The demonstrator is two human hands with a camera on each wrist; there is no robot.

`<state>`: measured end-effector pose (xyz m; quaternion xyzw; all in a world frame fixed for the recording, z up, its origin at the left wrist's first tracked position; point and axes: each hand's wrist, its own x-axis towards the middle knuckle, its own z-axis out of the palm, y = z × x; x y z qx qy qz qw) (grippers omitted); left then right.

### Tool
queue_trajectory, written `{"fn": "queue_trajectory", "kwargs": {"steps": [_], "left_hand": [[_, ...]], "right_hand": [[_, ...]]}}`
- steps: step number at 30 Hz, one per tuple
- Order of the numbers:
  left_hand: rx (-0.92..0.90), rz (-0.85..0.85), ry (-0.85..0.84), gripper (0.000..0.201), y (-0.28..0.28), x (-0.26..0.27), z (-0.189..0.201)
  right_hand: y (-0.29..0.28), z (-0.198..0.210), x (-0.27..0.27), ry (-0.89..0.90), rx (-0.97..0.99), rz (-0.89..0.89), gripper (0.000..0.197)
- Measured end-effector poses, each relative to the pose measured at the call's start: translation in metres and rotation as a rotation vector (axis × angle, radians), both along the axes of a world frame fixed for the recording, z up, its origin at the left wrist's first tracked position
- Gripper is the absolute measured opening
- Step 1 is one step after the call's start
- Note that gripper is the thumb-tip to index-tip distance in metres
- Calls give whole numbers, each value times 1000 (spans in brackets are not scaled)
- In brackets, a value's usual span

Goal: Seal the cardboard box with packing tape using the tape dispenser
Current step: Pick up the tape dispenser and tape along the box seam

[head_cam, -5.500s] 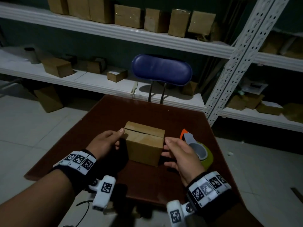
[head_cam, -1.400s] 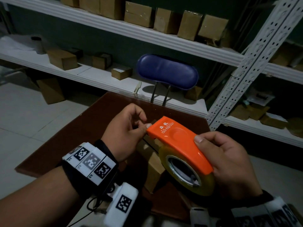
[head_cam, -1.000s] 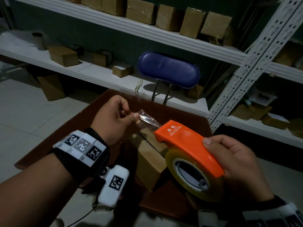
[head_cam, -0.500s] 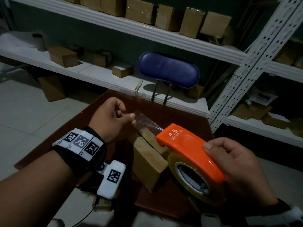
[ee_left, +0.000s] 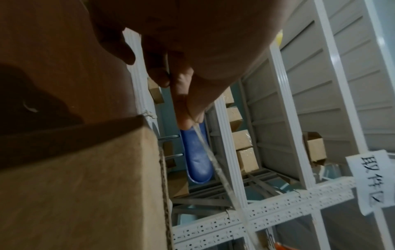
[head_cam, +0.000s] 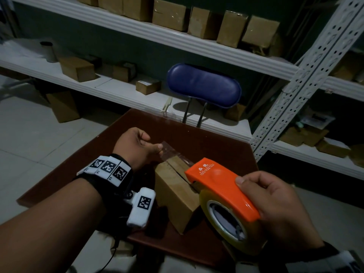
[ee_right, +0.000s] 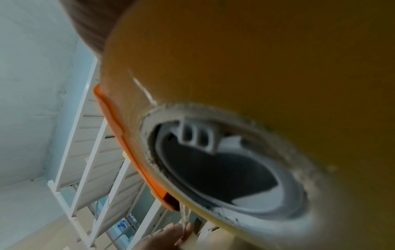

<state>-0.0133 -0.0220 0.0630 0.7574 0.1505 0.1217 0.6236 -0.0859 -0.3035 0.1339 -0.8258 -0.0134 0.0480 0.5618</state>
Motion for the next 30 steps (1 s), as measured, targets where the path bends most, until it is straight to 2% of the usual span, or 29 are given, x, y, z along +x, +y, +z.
{"fn": "queue_trajectory", "kwargs": {"steps": [2,12,17,21,25,30], "left_hand": [[7,21,38,37,0,3,-2],[109,95,186,36,1,8,-17],[31,97,87,37,-4,10,-20],[-3,69,43,36,-8,7,-16],[8,46,31,37,-8,5,-14],[8,37,59,39,-6,6,-19]], "right_hand": [[1,-3,4,-18,-27,6,45],[6,-19,18,18,-111,9,48],[7,-18,19,3,-111,-2,47],[3,-15,17,8,-137,-2,32],[-2,-12,18,15,-177,-12,27],[1,-8,15,5,-180,15,42]]}}
